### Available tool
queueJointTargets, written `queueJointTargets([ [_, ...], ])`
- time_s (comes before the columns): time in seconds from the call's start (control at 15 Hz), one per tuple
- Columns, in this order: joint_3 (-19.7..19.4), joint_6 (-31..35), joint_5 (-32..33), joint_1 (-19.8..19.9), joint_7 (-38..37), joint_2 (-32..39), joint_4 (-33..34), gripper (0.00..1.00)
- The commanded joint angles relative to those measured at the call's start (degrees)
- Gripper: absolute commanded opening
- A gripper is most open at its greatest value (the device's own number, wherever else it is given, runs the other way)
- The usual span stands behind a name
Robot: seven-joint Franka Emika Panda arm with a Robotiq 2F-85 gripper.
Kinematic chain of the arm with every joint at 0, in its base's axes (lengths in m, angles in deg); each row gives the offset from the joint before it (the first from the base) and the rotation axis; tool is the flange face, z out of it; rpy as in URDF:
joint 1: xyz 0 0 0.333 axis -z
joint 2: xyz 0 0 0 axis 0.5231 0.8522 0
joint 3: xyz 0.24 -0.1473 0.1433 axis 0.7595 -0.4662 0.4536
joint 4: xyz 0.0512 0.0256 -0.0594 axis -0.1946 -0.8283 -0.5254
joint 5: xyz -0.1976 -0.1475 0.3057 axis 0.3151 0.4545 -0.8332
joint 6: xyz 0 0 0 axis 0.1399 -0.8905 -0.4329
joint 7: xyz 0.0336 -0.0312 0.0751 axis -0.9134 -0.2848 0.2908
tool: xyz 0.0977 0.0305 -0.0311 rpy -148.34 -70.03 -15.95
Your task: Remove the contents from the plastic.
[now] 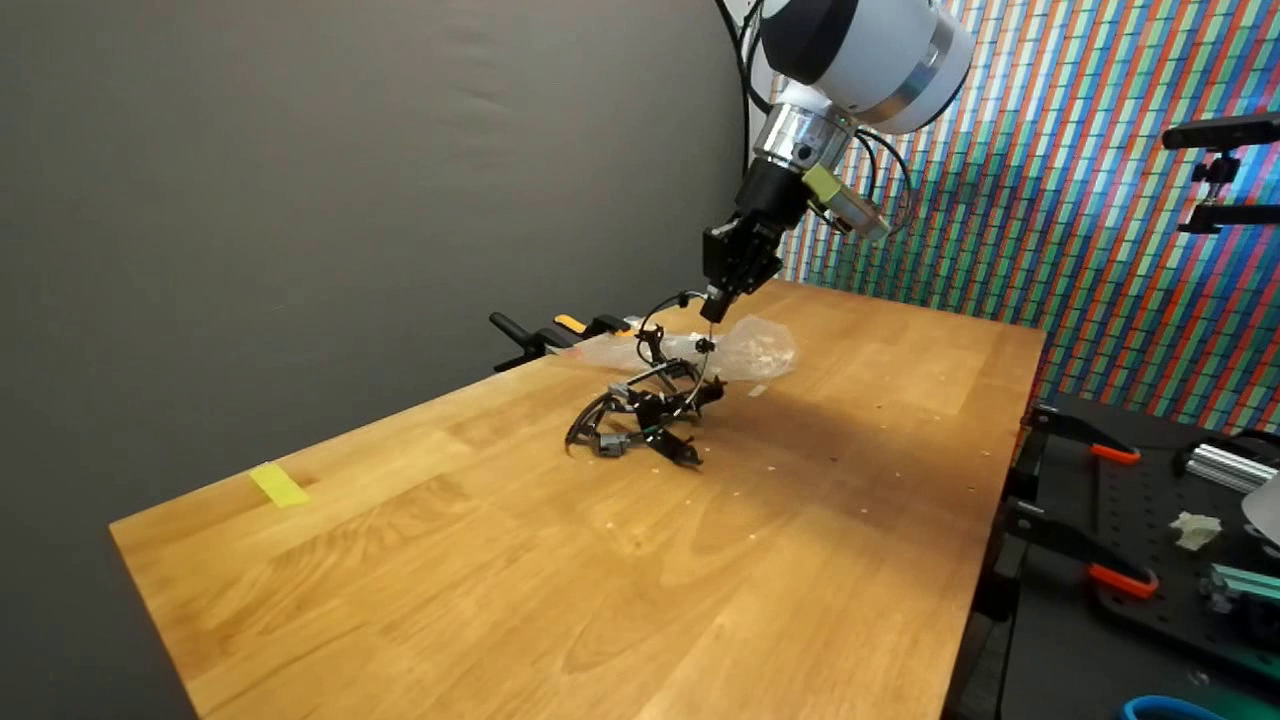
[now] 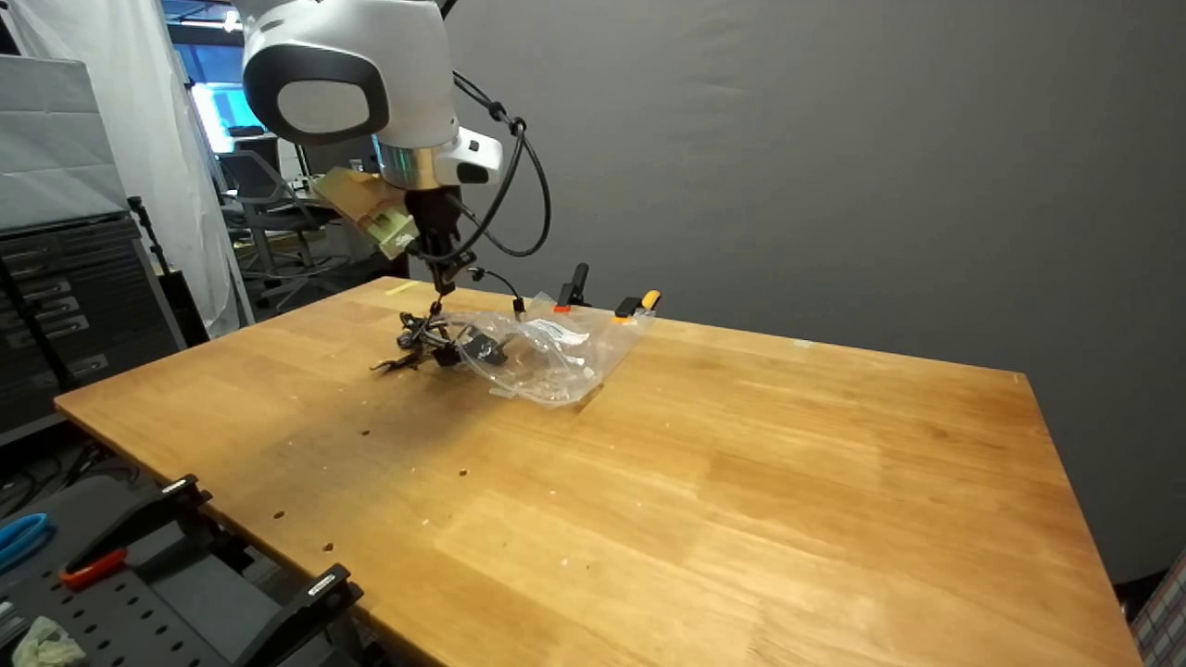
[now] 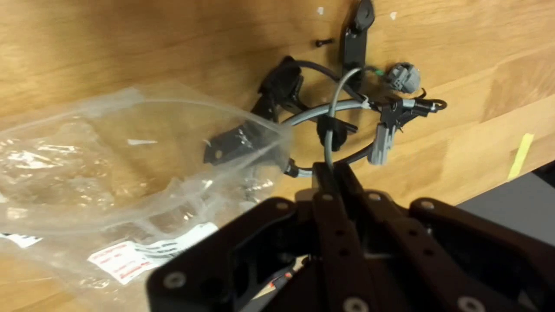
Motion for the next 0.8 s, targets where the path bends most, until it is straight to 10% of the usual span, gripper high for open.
queueJointTargets([
  [0.0,0.9,4.1,-4.9,1.2,5.9,-4.1,-4.9,0.01],
  [0.47,0.1,-4.8,-13.1,2.4,12.6,-13.8,-12.2,0.01],
  [0.73,-3.4,-11.1,-3.0,2.4,4.8,-21.0,-17.9,0.01],
])
